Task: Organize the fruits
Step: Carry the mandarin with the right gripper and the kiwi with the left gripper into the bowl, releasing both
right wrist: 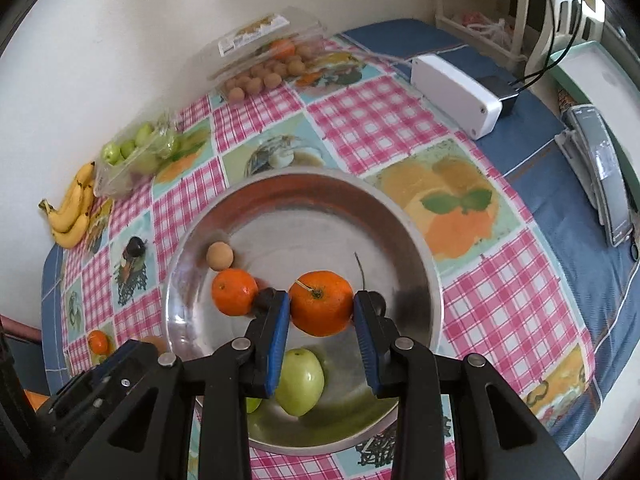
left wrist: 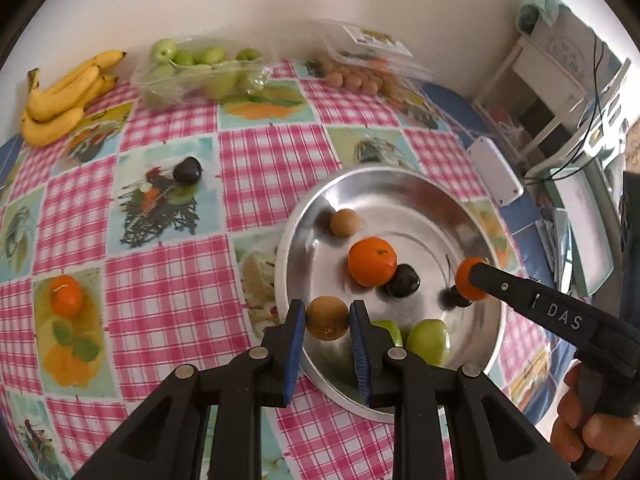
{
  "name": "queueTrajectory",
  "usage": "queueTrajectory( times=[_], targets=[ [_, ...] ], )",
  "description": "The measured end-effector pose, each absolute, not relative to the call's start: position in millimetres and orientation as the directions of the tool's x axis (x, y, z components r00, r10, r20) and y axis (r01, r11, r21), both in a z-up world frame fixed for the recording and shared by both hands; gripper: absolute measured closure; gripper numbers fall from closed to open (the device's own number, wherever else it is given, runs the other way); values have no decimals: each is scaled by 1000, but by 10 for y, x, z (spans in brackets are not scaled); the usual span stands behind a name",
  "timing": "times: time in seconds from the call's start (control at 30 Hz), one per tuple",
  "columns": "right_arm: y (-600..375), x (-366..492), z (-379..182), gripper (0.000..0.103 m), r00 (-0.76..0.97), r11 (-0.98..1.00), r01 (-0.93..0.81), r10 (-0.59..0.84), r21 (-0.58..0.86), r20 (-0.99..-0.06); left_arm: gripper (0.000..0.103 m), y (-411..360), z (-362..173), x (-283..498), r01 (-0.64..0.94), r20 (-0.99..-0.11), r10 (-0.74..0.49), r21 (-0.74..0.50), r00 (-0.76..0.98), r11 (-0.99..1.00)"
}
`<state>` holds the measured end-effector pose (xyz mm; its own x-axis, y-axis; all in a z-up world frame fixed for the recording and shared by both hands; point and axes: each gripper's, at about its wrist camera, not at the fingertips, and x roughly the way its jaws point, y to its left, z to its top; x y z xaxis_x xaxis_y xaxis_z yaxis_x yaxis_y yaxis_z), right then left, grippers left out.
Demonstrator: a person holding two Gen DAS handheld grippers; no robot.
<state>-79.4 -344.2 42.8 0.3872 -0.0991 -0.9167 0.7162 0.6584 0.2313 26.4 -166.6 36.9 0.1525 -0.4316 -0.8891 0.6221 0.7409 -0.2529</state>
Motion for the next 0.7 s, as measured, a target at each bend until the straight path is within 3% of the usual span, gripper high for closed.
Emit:
queueTrajectory(
  times=[0.7],
  targets=[
    [-3341, -622, 209, 68, 311, 693, 695, -52, 190, -949, 78, -1809, 120, 218, 645, -921, -371, -210, 122, 735]
  ],
)
